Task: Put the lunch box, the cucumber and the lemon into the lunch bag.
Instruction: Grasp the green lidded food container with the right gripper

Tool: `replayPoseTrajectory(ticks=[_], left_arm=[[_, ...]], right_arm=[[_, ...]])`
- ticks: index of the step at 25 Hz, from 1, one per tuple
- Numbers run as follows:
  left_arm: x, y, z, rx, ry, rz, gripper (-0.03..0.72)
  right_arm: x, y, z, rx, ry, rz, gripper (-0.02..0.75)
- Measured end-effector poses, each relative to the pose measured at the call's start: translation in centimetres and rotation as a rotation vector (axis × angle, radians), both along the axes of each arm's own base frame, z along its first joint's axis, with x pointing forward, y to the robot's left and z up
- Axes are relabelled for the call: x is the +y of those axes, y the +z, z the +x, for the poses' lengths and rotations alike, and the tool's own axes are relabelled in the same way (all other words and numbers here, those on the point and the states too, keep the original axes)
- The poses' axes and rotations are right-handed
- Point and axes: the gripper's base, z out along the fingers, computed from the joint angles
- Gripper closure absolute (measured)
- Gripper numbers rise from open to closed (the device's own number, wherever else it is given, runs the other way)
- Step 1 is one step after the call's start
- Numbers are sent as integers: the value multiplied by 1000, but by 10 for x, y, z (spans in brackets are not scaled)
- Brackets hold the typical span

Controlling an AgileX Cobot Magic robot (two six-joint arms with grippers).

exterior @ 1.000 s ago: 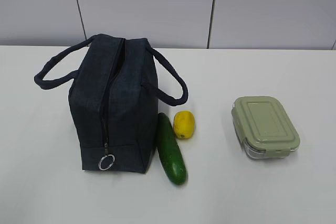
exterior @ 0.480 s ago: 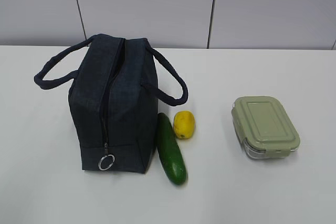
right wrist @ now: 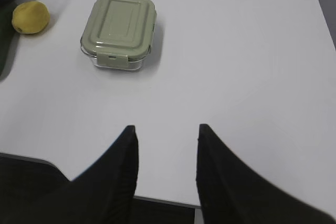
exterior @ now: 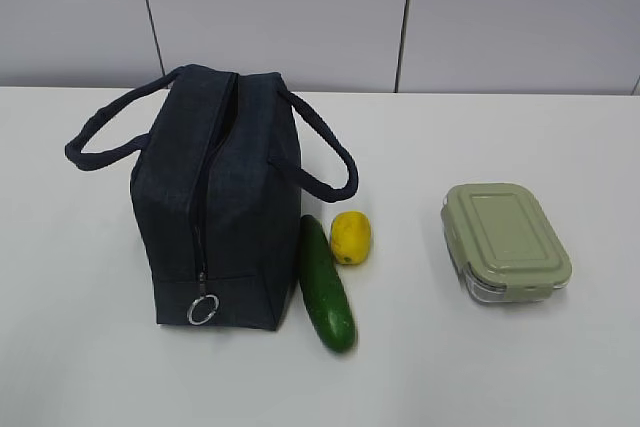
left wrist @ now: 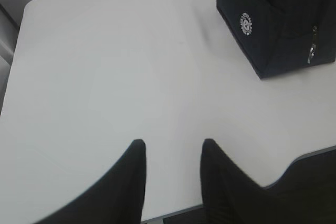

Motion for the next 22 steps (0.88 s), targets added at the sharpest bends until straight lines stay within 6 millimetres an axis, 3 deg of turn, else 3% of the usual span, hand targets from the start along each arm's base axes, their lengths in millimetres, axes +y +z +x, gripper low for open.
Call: replayPoseTrajectory(ticks=[15, 22], left_arm=[[0, 0, 0, 0, 1, 2, 450], [0, 0, 0, 0, 1, 2, 450]], right_arm=[[2, 1, 0, -2, 11, 15, 454], [23, 8, 2, 19, 145, 261, 454]])
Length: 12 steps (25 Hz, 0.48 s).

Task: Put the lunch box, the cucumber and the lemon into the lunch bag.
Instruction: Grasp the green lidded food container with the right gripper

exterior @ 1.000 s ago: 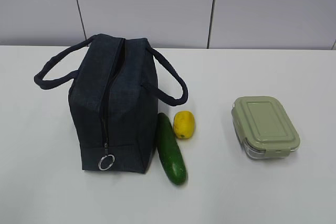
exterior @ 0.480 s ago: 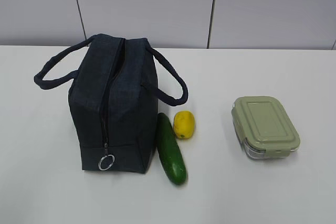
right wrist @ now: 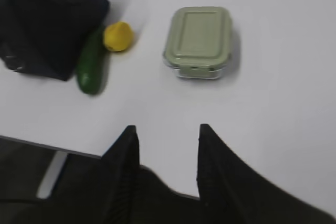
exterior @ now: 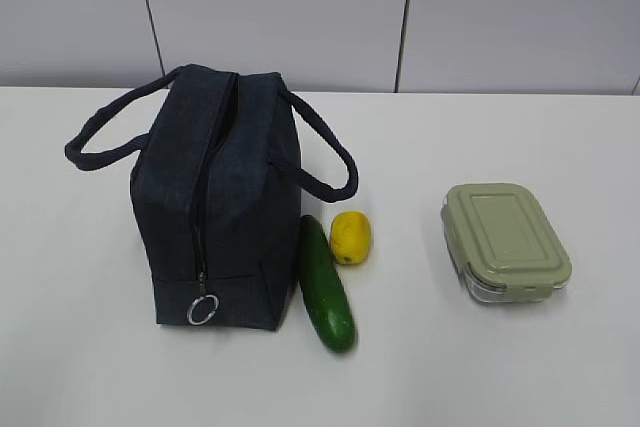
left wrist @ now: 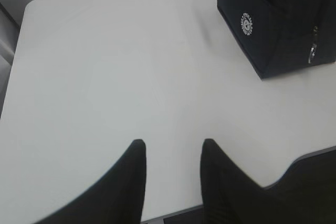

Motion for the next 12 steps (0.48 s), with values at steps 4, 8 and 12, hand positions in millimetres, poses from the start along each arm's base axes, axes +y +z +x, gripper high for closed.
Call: replayPoseTrajectory(ticks=[4, 8, 12], left_arm=[[0, 0, 0, 0, 0, 0, 450], [0, 0, 0, 0, 0, 0, 450], [0, 0, 0, 0, 0, 0, 450]], right_arm=[[14, 10, 21, 69, 81, 173, 454], [26, 17, 50, 155, 176, 305, 454], [36, 19, 82, 236, 260, 403, 451]])
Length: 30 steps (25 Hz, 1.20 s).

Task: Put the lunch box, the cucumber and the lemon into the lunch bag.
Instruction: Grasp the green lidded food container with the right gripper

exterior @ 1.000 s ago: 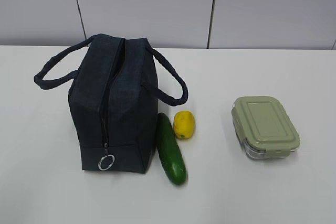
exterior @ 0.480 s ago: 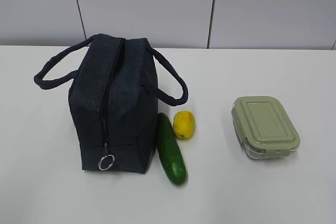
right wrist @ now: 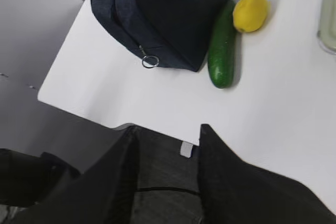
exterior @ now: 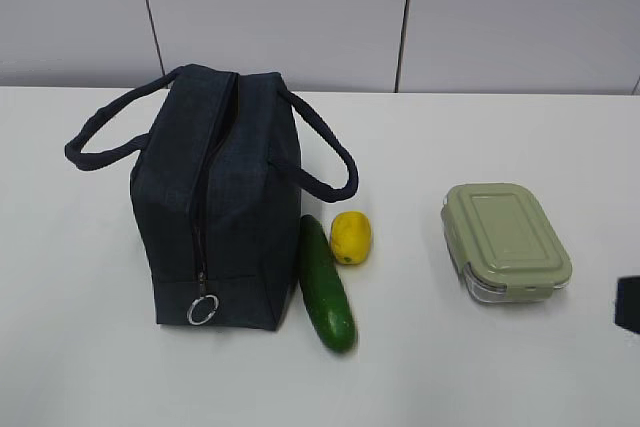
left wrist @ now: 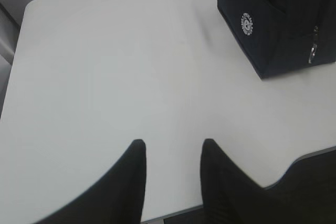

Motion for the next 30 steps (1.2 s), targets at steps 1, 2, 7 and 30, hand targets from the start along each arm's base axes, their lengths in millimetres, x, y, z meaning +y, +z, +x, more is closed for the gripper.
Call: replayPoseTrajectory(ticks=[1, 2, 7, 30], left_arm=[[0, 0, 0, 0, 0, 0, 450], [0, 0, 0, 0, 0, 0, 450], [0, 0, 0, 0, 0, 0, 450], [0, 0, 0, -1, -2, 0, 450]], right_arm=[[2, 1, 9, 23, 13, 21, 443], [3, 2, 18, 42, 24, 32, 430], [6, 9, 61, 128, 92, 36, 351], [-88, -70, 206, 327, 23, 151, 165]])
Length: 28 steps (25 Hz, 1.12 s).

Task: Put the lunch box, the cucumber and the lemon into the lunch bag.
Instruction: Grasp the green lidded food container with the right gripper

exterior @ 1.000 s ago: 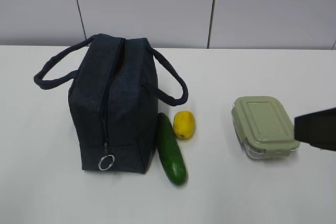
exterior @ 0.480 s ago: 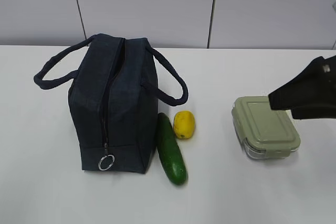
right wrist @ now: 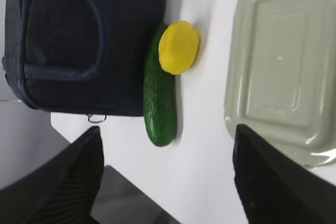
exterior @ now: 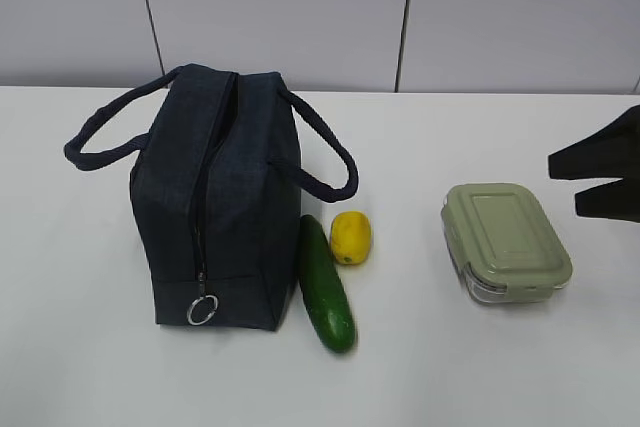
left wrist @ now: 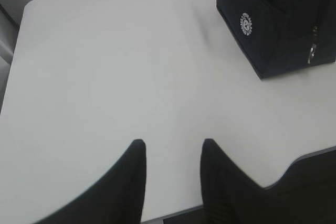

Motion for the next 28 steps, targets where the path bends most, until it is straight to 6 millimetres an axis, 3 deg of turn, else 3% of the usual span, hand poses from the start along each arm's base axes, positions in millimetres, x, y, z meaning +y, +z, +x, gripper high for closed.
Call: replayPoseTrajectory(ticks=[7, 28], left_arm=[[0, 0, 0, 0, 1, -1, 450], [0, 0, 0, 0, 1, -1, 450]], right_arm=[[-34, -31, 24, 16, -90, 69, 146], [-61, -101, 70, 69, 48, -5, 143]])
